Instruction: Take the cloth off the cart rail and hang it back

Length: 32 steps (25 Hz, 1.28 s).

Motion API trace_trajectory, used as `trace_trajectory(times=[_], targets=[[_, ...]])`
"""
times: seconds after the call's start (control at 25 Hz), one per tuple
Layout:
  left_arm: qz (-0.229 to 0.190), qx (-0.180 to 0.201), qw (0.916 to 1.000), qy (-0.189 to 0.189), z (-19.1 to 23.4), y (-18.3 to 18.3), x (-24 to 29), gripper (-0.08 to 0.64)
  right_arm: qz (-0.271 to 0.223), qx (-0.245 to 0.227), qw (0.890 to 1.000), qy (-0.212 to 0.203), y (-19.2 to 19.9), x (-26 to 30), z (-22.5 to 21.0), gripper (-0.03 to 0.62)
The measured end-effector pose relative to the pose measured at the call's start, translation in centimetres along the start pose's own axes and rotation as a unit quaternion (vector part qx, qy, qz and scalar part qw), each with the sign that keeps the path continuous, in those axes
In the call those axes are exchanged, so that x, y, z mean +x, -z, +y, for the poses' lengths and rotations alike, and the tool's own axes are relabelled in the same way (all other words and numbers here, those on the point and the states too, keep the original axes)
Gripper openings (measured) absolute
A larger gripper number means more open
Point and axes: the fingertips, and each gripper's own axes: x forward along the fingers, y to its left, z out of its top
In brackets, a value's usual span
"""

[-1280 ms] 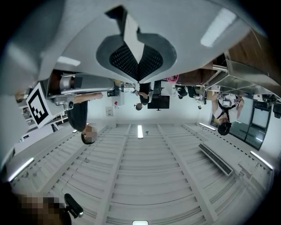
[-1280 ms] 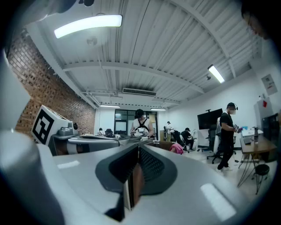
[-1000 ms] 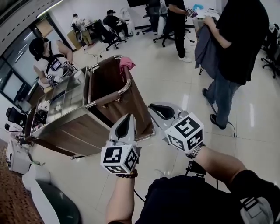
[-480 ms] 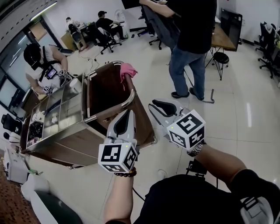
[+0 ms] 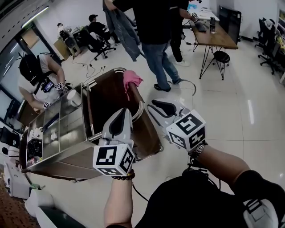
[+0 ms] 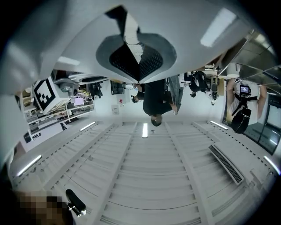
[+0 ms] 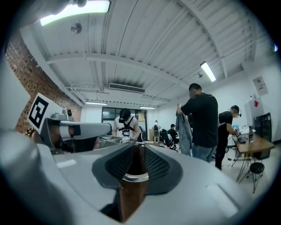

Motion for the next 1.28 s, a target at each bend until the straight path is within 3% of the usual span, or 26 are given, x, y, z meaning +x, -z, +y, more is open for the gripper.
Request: trace_trajectory(times=[0.28, 0.56, 0.84, 1.28], targets=[[0.009, -0.003, 0.9999, -0.008, 2.7, 1.7, 3.1, 0.003, 0.011, 0.007, 1.0, 0.003, 2.0, 3.3, -3.3, 0.086], [0.036, -0.003, 0.9989, -0.03, 7.2, 5.6, 10.3, 0.003, 0.029, 0.024, 0.999, -0.001, 5.1, 9.7, -11.2, 0.109], [0.067, -0.018, 0.9959, -0.058, 11.3, 10.0, 17.0, 0.003, 0.061, 0.023, 0.997, -0.029, 8.7, 16.8, -17.7, 0.127], [0.085, -0.031, 0.9904, -0.104, 18.1, 14.5, 22.6, 0.003, 0.124, 0.029, 0.989, -0.079, 16.9, 26.4, -23.0, 0.157]])
